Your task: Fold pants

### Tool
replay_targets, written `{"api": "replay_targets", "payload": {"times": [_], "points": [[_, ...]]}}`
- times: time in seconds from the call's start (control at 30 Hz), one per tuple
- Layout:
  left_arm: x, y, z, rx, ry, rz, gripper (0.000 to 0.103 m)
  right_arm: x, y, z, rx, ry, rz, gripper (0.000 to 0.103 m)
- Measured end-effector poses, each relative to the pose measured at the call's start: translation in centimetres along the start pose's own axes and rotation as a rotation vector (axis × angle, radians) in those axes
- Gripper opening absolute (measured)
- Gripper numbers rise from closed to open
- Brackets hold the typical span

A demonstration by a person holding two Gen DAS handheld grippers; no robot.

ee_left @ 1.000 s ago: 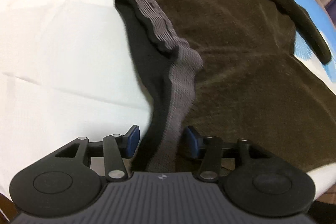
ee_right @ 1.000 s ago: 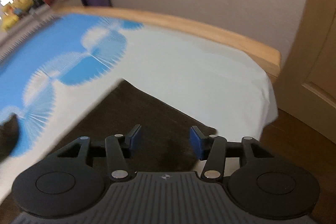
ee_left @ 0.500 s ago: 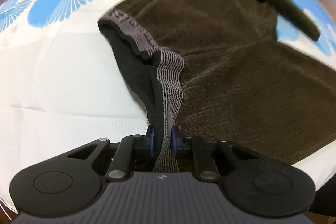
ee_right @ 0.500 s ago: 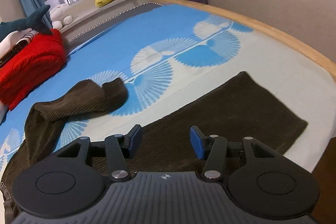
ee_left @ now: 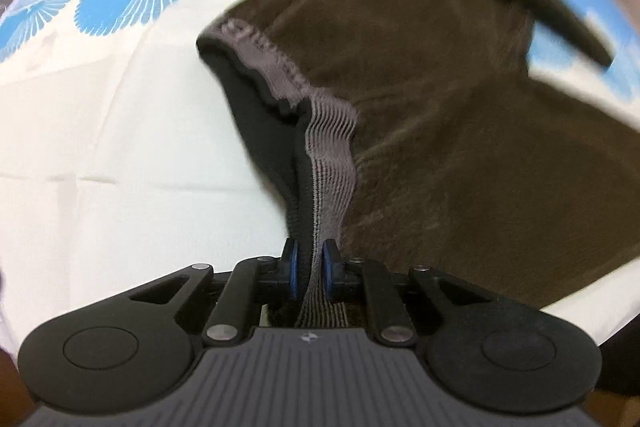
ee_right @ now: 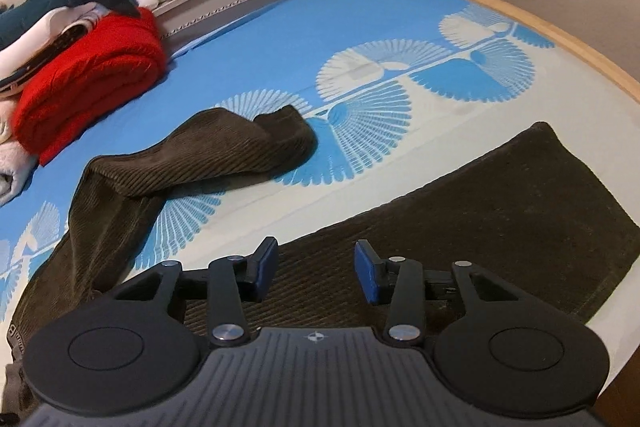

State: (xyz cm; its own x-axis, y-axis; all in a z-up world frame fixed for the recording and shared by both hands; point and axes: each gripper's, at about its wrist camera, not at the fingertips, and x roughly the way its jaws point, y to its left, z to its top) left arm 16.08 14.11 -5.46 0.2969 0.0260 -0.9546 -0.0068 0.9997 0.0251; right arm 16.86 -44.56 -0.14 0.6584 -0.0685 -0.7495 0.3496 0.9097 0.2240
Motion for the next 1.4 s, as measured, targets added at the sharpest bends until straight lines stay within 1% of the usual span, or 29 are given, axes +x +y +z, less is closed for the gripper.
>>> {"api": "replay_targets", "payload": {"times": [0.03,0.07,0.1,0.13,0.17,0.23,0.3,0.37,0.4,0.43,0.47,0.5,0.53,0.6,0.63,0.7,0.73,0.8,0.9,0.97,1.07,1.13,1.2,1.23,1.27,1.3,1.33,1.37,1.4], "points": [[0.0,-0.4,0.1,0.016,-0.001,0.025,0.014,0.2,0.1,0.0,-0.004,0.003,0.002,0.044],[-0.2,-0.7,0.4,0.019,-0.018,0.035,0.016,0.4,0.3,0.0,-0.011,0.008,0.002,0.044],[-0.6,-0.9,0.7,0.016,-0.042,0.029,0.02,0.5,0.4,-0.1,-0.019,0.012,0.002,0.044],[-1.1,-1.0,1.0,0.008,-0.075,0.012,0.035,0.7,0.6,-0.1,-0.026,0.016,0.003,0.044],[-1.6,-1.3,1.3,0.003,-0.113,-0.01,0.042,0.9,0.8,-0.1,-0.031,0.019,0.006,0.044],[-2.1,-2.0,1.7,0.011,-0.158,-0.039,0.042,1.0,1.1,-0.2,-0.053,0.018,0.016,0.044],[-1.9,-2.9,1.9,0.031,-0.156,-0.062,0.042,0.9,1.5,-0.2,-0.083,0.01,0.023,0.044],[-0.7,-4.2,2.2,0.057,-0.111,-0.061,0.043,0.9,1.7,-0.1,-0.105,0.001,0.027,0.044],[0.3,-4.8,2.4,0.072,-0.056,-0.05,0.045,0.9,1.8,0.0,-0.114,-0.003,0.027,0.044],[1.4,-5.3,2.4,0.085,0.002,-0.039,0.054,1.0,1.8,0.0,-0.118,-0.004,0.026,0.044],[2.4,-5.8,2.4,0.107,0.065,-0.02,0.056,1.0,1.8,0.1,-0.121,-0.003,0.027,0.044],[3.2,-6.5,2.2,0.14,0.102,0.018,0.056,1.1,1.8,0.0,-0.121,-0.001,0.028,0.044],[3.4,-7.2,2.2,0.172,0.1,0.056,0.056,1.2,1.7,0.1,-0.12,0.002,0.03,0.044],[2.6,-8.0,2.7,0.176,0.045,0.082,0.056,1.2,1.6,0.1,-0.118,0.0,0.035,0.044],[1.9,-8.2,3.2,0.159,0.006,0.072,0.057,1.2,1.5,0.2,-0.117,-0.004,0.038,0.043],[0.7,-8.5,3.9,0.116,-0.064,0.044,0.062,1.2,1.3,0.3,-0.108,-0.014,0.047,0.042],[0.3,-8.8,4.2,0.102,-0.091,0.046,0.064,1.1,1.1,0.4,-0.102,-0.023,0.053,0.04],[-0.4,-9.7,5.0,0.082,-0.146,0.052,0.064,1.0,0.9,0.6,-0.095,-0.047,0.057,0.033],[-1.5,-10.7,5.7,0.055,-0.217,0.02,0.064,0.6,0.5,0.8,-0.082,-0.097,0.062,0.033],[-2.7,-11.8,5.8,0.052,-0.286,0.003,0.064,0.4,0.2,1.0,-0.063,-0.13,0.057,0.033],[-5.3,-14.1,5.7,0.094,-0.394,-0.02,0.064,0.3,-0.4,1.4,-0.027,-0.15,0.035,0.033],[-6.5,-16.0,5.9,0.128,-0.413,-0.011,0.064,0.3,-0.9,1.7,0.013,-0.151,0.037,0.033],[-7.7,-18.1,7.2,0.16,-0.439,0.031,0.064,0.4,-1.3,2.0,0.056,-0.146,0.045,0.033],[-8.2,-19.1,8.5,0.161,-0.448,0.035,0.064,0.5,-1.5,2.1,0.079,-0.142,0.056,0.033],[-8.5,-20.0,9.8,0.147,-0.446,0.02,0.064,0.5,-1.6,2.2,0.098,-0.141,0.066,0.033],[-8.9,-20.7,11.2,0.123,-0.443,-0.012,0.063,0.6,-1.7,2.4,0.117,-0.143,0.072,0.032],[-9.3,-21.3,12.3,0.094,-0.451,-0.059,0.058,0.6,-1.7,2.5,0.131,-0.144,0.078,0.03],[-9.4,-21.9,13.6,0.068,-0.478,-0.111,0.043,0.6,-1.8,2.5,0.149,-0.144,0.087,0.028],[-9.0,-22.6,14.4,0.056,-0.514,-0.137,0.037,0.7,-1.9,2.5,0.167,-0.144,0.092,0.023]]}}
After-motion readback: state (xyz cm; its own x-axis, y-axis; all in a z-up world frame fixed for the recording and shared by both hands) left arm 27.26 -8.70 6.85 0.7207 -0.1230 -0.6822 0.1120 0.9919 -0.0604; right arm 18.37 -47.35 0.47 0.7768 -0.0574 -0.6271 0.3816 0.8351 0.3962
